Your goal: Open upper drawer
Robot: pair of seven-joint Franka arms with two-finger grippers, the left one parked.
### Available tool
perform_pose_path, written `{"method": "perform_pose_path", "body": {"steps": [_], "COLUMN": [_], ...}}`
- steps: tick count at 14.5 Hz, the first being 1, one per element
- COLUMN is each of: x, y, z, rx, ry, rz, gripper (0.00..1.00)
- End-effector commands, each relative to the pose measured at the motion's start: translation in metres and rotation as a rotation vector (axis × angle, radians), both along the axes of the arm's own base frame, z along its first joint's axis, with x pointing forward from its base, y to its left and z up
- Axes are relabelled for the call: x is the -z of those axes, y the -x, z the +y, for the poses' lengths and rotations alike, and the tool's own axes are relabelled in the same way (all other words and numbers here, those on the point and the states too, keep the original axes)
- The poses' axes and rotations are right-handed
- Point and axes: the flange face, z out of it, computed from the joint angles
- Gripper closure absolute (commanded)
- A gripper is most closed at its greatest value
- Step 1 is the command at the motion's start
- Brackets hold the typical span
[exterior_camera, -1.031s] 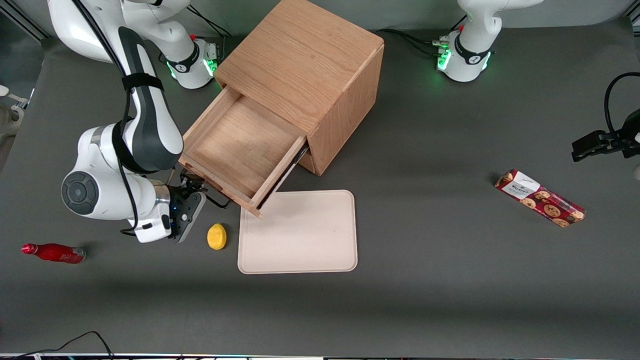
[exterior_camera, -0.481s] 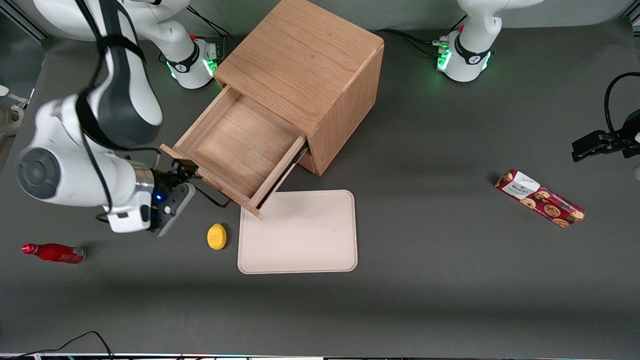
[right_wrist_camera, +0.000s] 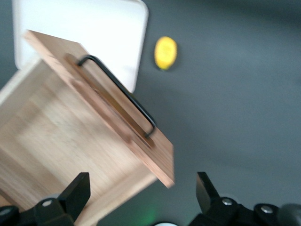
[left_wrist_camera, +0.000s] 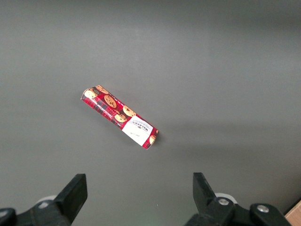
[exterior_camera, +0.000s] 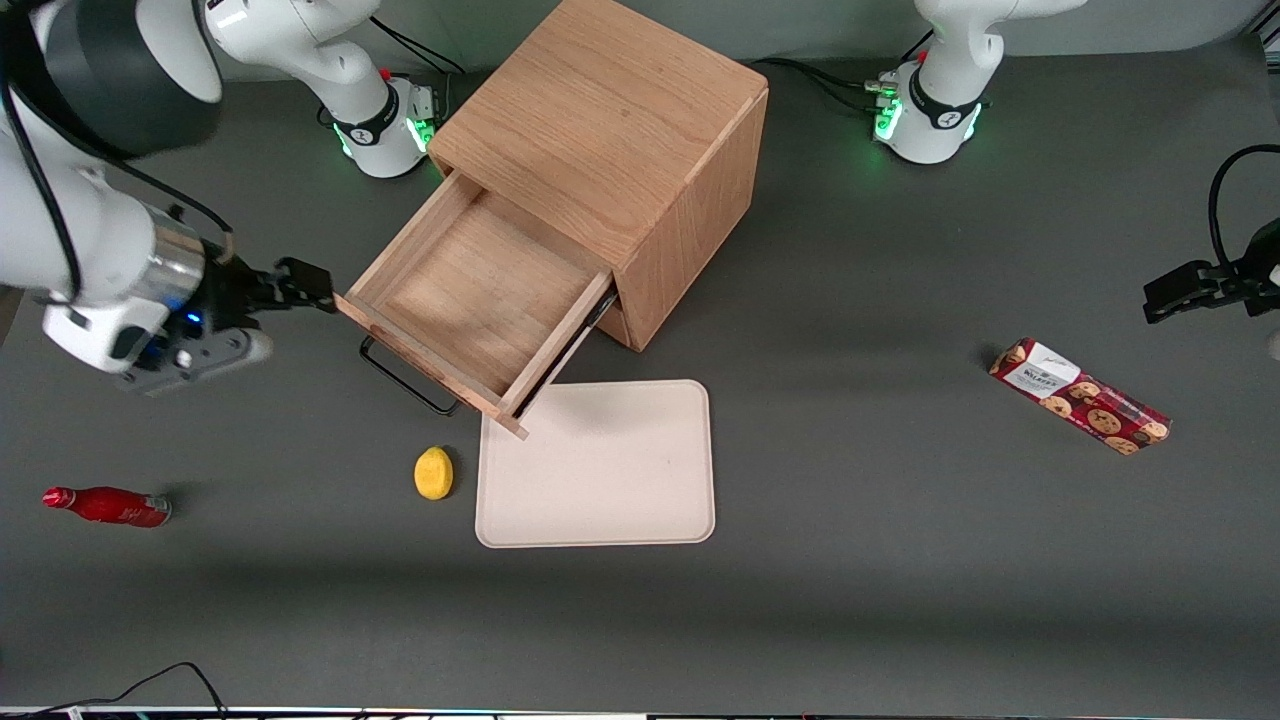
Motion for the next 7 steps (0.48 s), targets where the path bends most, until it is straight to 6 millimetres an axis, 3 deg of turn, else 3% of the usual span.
{"method": "perform_pose_path", "body": {"steps": [1, 4, 7], "x": [0.002, 0.023, 0.033], "y": [0.038, 0.059, 0.069], "z": [-0.046, -0.092, -0.112], "rx": [0.163, 0.256, 0.292], "ry": [0.052, 0.066, 0.114], "rz": [0.005, -0.012, -0.047], "gripper": [0.0, 0.0, 0.0]}}
